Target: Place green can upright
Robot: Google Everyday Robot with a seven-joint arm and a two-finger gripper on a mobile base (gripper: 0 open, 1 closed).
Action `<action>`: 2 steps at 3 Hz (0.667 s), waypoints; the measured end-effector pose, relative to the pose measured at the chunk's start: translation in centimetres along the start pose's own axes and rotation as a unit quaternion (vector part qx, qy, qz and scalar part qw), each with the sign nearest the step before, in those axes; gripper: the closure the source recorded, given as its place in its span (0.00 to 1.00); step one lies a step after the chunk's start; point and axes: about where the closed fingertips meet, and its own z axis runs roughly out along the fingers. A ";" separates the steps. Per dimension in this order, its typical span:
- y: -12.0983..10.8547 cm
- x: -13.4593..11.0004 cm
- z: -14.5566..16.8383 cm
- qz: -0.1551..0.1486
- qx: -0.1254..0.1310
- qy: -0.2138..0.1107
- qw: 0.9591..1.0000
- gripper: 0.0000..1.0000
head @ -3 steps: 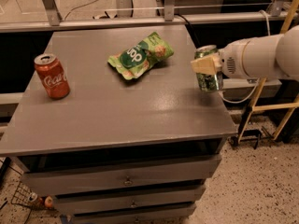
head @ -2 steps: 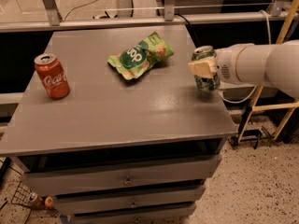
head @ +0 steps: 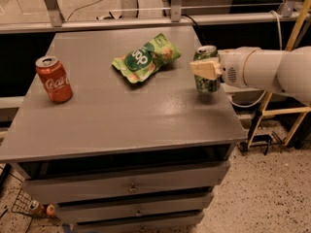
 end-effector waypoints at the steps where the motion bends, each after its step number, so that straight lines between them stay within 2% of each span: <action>1: 0.2 -1.8 1.5 0.008 0.018 0.008 1.000 1.00; 2: 0.2 -1.8 1.5 0.008 0.018 0.008 1.000 1.00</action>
Offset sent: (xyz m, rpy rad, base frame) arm 0.0128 -0.0042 -0.0342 0.0258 -0.0029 0.0298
